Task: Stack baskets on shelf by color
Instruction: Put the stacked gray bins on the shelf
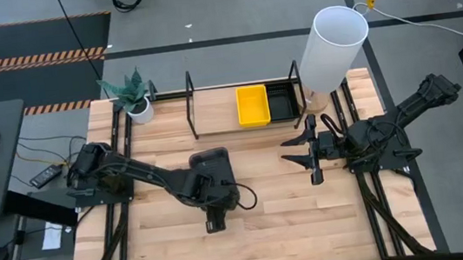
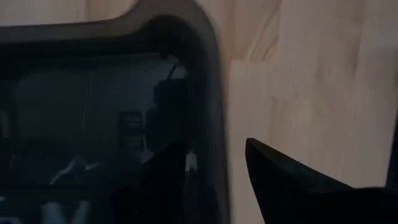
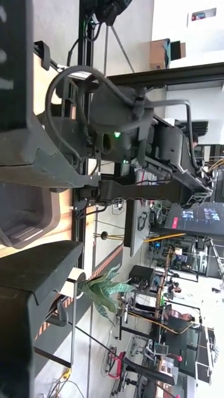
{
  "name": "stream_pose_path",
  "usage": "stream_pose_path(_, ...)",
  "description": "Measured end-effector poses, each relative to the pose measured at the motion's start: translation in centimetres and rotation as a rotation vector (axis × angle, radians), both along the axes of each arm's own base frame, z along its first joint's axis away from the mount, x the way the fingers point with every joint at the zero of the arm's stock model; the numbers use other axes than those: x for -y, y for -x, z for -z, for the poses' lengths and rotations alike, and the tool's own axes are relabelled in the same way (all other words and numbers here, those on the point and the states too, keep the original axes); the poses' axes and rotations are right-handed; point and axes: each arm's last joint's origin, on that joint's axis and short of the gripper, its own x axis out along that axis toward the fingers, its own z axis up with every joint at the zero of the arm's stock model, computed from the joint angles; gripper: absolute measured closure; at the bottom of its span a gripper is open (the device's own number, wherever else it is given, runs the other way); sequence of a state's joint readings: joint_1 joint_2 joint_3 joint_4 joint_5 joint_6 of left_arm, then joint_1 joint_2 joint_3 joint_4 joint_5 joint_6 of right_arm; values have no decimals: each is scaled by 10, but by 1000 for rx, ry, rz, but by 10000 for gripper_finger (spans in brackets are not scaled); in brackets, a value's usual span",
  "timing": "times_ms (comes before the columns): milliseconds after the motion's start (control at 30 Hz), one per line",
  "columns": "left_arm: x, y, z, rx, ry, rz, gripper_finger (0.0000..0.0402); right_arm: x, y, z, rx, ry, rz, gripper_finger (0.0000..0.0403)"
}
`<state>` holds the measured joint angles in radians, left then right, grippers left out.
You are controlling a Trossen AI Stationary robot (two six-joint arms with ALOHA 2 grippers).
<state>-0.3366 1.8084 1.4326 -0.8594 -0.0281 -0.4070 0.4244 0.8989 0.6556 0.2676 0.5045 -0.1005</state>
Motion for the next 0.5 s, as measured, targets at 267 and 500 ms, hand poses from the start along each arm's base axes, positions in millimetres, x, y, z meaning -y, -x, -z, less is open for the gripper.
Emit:
stream_pose_path(267, -1, 3, 3, -48, 10, -71, 231, 0, 0, 0, 0, -3, 0, 249)
stream_pose_path(500, -1, -2, 21, -115, -18, -64, 231, 0, 0, 0, -1, -2, 0, 249)
